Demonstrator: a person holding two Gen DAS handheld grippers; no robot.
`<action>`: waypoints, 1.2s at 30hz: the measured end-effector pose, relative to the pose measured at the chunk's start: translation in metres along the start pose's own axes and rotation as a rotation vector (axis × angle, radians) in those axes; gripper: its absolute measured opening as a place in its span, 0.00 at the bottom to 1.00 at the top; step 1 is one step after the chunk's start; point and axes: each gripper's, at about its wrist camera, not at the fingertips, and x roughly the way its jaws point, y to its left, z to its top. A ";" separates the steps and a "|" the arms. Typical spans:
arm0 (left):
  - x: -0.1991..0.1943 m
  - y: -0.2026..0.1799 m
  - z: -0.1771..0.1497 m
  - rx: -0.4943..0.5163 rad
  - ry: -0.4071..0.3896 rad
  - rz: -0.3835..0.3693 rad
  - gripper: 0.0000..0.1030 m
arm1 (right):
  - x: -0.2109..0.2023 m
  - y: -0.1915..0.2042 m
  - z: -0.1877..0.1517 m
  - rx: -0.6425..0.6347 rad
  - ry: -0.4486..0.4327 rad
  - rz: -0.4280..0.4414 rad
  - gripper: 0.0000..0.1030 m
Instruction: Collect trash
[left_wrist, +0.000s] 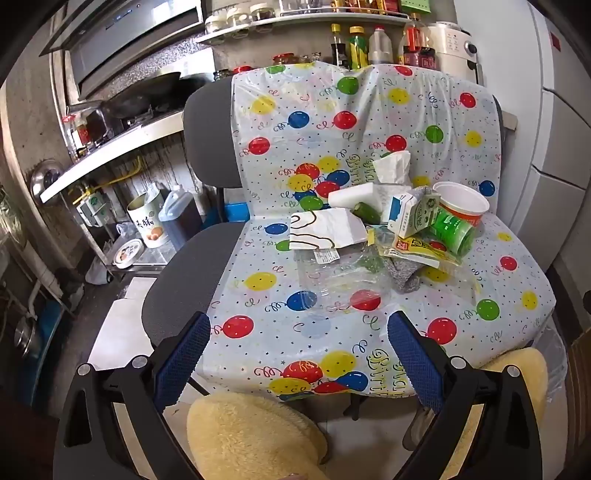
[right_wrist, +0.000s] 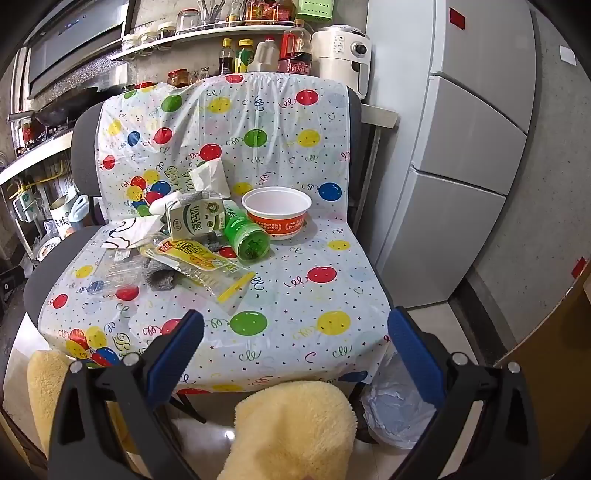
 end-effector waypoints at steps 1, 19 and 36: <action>0.000 0.000 0.000 0.001 -0.001 0.000 0.93 | 0.000 0.000 0.000 0.000 0.002 0.000 0.94; 0.000 -0.001 0.001 0.000 -0.004 0.007 0.93 | 0.003 -0.005 -0.002 0.006 0.004 0.001 0.94; 0.000 -0.002 0.000 0.001 -0.004 0.008 0.93 | 0.001 -0.009 -0.004 0.010 0.006 0.001 0.94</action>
